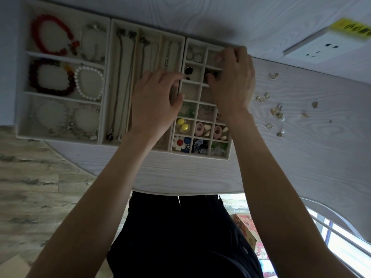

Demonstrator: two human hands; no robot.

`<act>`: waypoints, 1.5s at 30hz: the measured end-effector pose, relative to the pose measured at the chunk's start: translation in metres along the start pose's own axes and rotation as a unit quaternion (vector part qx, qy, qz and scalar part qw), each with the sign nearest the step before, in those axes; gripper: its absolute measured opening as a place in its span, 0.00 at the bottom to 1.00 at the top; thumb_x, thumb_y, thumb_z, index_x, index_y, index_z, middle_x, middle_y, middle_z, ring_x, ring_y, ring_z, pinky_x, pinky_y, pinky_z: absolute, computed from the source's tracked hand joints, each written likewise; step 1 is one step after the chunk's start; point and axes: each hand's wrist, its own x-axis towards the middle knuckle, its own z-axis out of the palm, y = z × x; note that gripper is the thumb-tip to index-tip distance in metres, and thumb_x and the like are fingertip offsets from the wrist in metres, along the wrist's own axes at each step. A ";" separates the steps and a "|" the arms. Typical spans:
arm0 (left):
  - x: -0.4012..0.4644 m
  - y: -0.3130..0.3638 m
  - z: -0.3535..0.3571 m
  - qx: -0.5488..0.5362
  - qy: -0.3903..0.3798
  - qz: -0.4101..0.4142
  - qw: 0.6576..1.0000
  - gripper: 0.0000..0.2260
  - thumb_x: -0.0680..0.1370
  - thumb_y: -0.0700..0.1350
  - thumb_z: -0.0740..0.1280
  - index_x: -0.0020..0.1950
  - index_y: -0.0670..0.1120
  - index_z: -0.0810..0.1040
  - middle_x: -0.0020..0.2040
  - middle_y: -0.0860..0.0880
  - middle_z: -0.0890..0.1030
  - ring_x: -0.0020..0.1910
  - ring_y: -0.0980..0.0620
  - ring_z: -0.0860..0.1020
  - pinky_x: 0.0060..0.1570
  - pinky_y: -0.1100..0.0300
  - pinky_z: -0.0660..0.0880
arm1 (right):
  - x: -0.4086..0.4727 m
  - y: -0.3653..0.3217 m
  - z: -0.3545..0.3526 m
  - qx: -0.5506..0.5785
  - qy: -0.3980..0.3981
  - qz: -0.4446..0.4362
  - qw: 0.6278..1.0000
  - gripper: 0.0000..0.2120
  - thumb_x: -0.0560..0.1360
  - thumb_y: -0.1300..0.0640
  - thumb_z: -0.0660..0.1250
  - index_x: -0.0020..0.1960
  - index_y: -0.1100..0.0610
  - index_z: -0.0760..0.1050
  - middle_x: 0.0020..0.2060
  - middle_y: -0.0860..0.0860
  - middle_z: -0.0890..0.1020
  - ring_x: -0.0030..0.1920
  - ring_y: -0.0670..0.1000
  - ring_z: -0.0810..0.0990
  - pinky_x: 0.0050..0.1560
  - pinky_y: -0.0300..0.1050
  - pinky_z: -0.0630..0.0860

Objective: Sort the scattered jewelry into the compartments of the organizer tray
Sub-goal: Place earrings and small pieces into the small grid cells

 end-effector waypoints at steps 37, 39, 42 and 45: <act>-0.007 0.027 0.005 0.042 -0.032 0.079 0.996 0.16 0.77 0.51 0.65 0.63 0.48 0.75 0.56 0.50 0.79 0.59 0.48 0.74 0.64 0.52 0.66 | -0.077 0.056 -0.071 0.116 0.029 0.086 0.989 0.07 0.72 0.61 0.66 0.50 0.58 0.78 0.44 0.50 0.81 0.45 0.49 0.77 0.50 0.52 0.74; -0.012 0.040 0.014 0.046 -0.050 0.103 0.992 0.17 0.76 0.52 0.65 0.63 0.47 0.75 0.59 0.49 0.78 0.61 0.47 0.73 0.65 0.51 0.66 | -0.090 0.074 -0.074 0.098 0.022 0.107 0.989 0.08 0.71 0.61 0.67 0.50 0.57 0.79 0.44 0.50 0.81 0.45 0.52 0.78 0.49 0.51 0.74; -0.020 0.055 0.024 0.082 -0.080 0.128 0.985 0.23 0.75 0.55 0.66 0.67 0.47 0.72 0.65 0.47 0.74 0.65 0.45 0.70 0.66 0.50 0.63 | -0.106 0.095 -0.068 0.068 -0.043 0.133 0.988 0.12 0.70 0.62 0.69 0.54 0.56 0.78 0.48 0.54 0.80 0.47 0.57 0.78 0.47 0.49 0.73; -0.033 0.068 0.036 0.114 -0.104 0.140 0.978 0.29 0.75 0.58 0.67 0.71 0.45 0.69 0.69 0.46 0.70 0.68 0.44 0.67 0.69 0.48 0.60 | -0.115 0.109 -0.061 0.079 -0.082 0.138 0.984 0.17 0.70 0.61 0.70 0.59 0.56 0.77 0.53 0.57 0.77 0.48 0.59 0.78 0.45 0.47 0.74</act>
